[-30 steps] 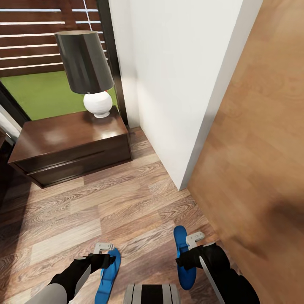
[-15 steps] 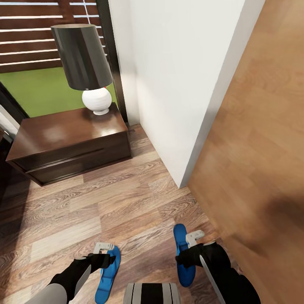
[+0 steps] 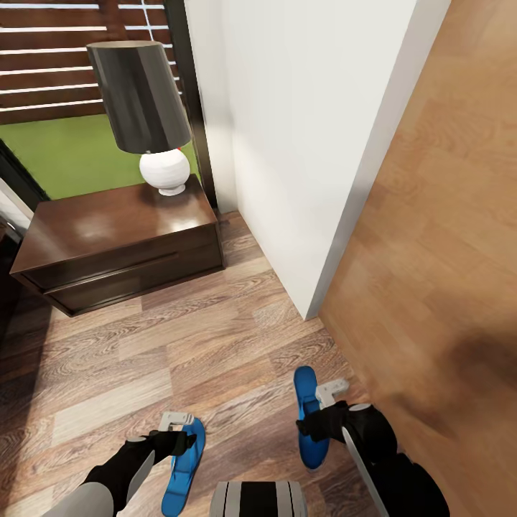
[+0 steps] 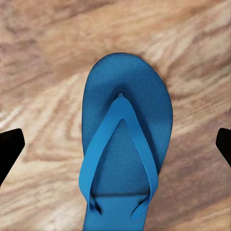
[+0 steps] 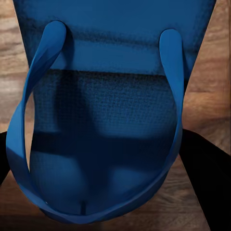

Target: In the bedroom, move the book from the bed onto either nightstand, and place the two sandals side by side next to the bed.

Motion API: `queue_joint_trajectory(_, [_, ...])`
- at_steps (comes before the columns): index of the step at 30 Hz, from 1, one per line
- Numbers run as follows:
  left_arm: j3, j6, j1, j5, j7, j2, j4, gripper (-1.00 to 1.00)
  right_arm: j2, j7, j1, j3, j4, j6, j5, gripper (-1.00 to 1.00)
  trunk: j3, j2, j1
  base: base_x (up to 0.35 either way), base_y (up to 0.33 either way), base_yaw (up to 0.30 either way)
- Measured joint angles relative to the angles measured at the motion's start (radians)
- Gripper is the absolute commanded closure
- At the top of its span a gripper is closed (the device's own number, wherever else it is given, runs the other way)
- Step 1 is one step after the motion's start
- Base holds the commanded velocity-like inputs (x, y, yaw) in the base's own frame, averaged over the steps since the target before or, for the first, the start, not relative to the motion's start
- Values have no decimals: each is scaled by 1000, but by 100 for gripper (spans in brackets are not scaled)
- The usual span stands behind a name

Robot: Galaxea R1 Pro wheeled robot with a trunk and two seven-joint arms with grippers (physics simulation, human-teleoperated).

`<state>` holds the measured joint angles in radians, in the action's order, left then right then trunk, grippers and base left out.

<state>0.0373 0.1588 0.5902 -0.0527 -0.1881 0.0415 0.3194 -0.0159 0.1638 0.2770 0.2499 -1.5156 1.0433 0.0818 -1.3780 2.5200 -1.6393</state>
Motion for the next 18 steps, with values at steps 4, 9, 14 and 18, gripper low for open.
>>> queue_joint_trajectory(4, [0,-4,-1,0,0,0,-1,-100,0,0,-1,-11,-25,0,1,100,0,0,0,0,0,0])
queue_joint_trajectory(9, [0,-6,0,-1,0,0,0,-100,-9,1,-1,-44,-55,0,2,100,-19,1,-2,0,0,0])
queue_joint_trajectory(14, [0,-7,0,0,0,0,0,-100,-19,2,-1,-53,-62,0,-1,100,-23,1,-3,0,0,0])
queue_joint_trajectory(18, [0,-8,0,0,0,0,1,-100,-22,2,-1,-55,-64,0,-2,100,-23,1,-3,0,0,0])
